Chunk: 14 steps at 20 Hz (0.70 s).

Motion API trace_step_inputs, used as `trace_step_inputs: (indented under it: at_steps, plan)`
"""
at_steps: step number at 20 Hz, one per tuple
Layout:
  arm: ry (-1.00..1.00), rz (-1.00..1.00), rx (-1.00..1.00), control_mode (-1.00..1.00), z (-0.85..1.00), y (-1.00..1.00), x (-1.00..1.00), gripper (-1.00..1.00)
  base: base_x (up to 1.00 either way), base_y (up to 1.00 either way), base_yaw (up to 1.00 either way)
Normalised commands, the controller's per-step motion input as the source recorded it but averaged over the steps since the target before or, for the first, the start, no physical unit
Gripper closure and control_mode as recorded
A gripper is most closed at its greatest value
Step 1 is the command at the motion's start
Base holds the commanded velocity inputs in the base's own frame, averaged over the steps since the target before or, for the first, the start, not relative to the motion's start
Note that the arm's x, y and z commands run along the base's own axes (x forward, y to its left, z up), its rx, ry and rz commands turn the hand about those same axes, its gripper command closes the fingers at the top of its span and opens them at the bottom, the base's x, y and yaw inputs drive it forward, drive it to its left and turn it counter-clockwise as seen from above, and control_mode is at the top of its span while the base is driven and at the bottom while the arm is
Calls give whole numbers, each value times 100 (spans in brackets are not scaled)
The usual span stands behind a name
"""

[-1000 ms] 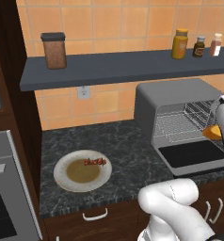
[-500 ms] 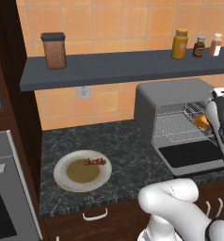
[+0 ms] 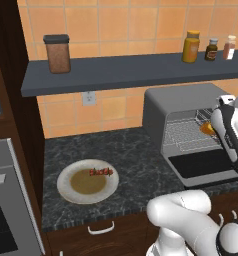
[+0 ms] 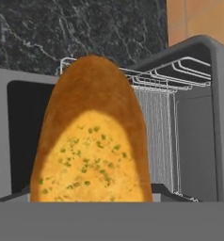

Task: Pick up the kebab skewer and baguette bread, and place them inside the toaster oven. Close the toaster oven door and start by setting the timer.

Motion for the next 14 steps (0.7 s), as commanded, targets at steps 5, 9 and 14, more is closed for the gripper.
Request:
trace_step_inputs:
  at_steps: [5,9,14]
  plan:
    - [-1,0,0,-100,0,0,32,100,0,0,0]
    - [-1,0,0,-100,-14,0,18,100,0,0,0]
    - [-2,0,0,-100,-26,0,10,100,0,0,0]
